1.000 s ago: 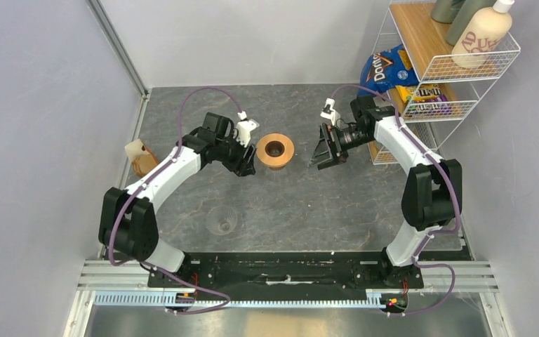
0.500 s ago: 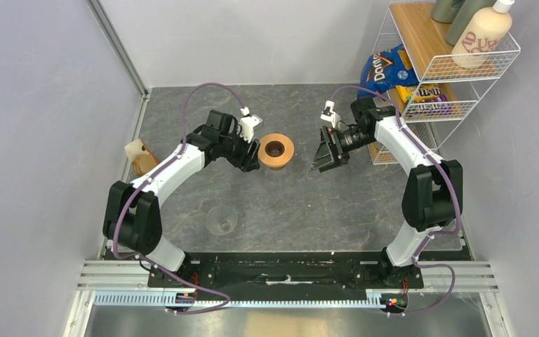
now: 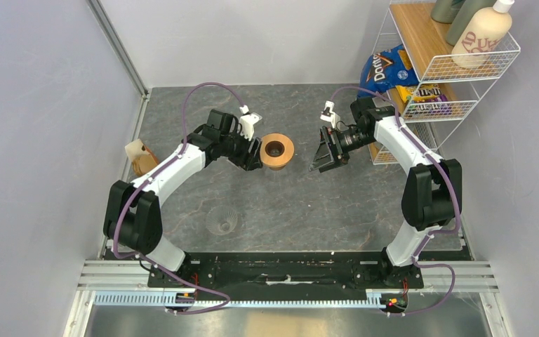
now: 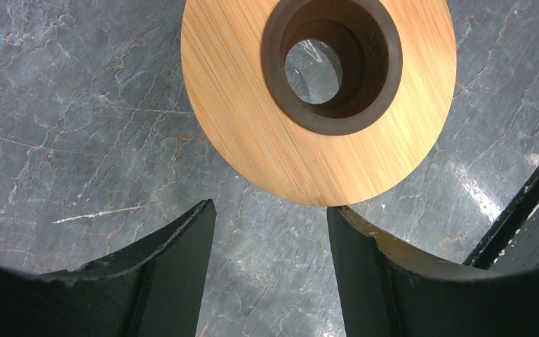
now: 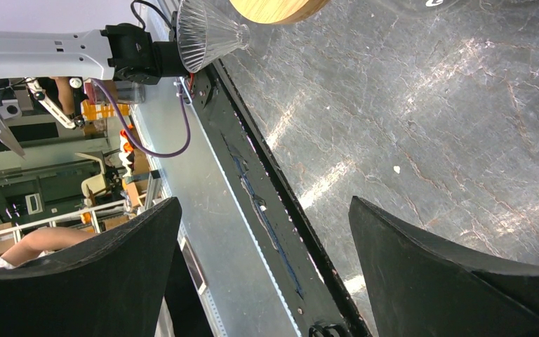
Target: Place the coffee filter in the dripper
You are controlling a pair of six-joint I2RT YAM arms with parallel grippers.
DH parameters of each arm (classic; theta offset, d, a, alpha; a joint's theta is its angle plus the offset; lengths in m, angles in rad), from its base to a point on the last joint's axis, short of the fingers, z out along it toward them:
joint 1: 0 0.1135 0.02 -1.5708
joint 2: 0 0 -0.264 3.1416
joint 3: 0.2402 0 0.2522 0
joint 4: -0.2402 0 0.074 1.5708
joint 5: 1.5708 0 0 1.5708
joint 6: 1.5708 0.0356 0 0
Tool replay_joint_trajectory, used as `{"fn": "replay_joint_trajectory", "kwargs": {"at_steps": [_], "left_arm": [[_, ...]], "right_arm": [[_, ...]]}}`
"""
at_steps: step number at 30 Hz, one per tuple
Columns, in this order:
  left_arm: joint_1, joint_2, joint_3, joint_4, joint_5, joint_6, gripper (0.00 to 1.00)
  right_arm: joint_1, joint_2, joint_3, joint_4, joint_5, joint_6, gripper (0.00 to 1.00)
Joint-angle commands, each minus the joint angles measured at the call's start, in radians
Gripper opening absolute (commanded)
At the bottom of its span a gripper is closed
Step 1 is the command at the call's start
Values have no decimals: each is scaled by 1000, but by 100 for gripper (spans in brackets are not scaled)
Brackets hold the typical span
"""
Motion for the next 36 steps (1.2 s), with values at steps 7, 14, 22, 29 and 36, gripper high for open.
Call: {"fn": "replay_joint_trajectory", "kwargs": {"at_steps": [7,14,22,29,36], "left_arm": [[-8,-5,40,51,16,-55,68],[-8,-14,43,62,31,-92,71],[9,-33,99,-111,49,-23,81],[186,-133,216,-627,236,358,88],[286,-113,227,-1087,154,874,90]], "right_arm": [[0,-4,29,0,-14,-14,97],[1,-6,22,4,-21,-14,97],[1,-12,33,-14,-22,-30,97],[2,-54,37,-85,-10,-96,99],[12,-81,36,-123,16,-141,99]]}}
